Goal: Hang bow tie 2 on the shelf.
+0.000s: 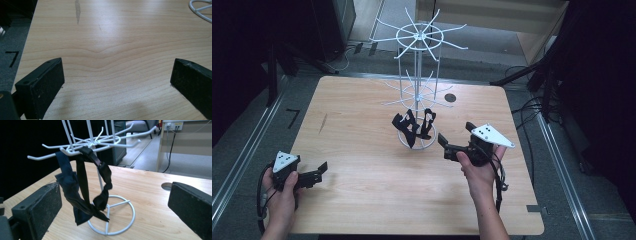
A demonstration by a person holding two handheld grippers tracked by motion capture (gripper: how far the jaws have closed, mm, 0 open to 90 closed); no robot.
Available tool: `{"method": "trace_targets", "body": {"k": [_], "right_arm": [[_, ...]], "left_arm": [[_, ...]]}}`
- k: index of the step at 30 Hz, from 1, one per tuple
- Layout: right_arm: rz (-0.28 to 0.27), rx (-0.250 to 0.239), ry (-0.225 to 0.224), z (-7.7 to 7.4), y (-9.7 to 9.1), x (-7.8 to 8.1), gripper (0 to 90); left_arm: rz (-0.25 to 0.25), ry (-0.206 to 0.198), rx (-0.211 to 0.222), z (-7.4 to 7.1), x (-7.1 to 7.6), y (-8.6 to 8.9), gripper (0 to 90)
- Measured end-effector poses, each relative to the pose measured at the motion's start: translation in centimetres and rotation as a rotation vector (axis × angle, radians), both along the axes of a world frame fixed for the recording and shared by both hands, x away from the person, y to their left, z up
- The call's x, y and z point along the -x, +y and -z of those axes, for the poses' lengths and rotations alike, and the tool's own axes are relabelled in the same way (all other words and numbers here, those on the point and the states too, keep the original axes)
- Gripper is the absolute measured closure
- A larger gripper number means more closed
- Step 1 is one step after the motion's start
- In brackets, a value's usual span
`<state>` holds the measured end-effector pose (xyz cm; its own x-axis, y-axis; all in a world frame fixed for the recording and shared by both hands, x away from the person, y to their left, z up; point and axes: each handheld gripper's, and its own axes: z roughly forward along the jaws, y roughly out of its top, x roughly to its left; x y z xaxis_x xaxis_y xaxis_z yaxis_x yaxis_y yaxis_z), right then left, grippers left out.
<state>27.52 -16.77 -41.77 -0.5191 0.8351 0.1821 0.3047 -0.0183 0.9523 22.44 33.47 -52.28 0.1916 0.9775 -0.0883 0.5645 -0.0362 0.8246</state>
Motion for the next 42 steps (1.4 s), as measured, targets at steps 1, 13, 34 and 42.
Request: {"method": "trace_targets", "body": {"k": [1,13,34,42], "right_arm": [[0.000,0.000,0.000,0.0,0.0,0.0,0.0],[0.018,0.009,0.029,2.2,-1.7,0.7,0.0],[0.053,0.030,0.085,6.1,-4.8,2.0,0.0],[0.058,0.037,0.103,7.2,-5.7,2.3,0.0]], "left_arm": [[0.000,0.000,0.000,0.0,0.0,0.0,0.0],[0.001,0.001,-0.001,0.0,0.0,0.0,0.0],[0.001,-0.004,-0.001,0.0,0.0,0.0,0.0],[0.003,-0.001,0.002,0.0,0.0,0.0,0.0]]}}
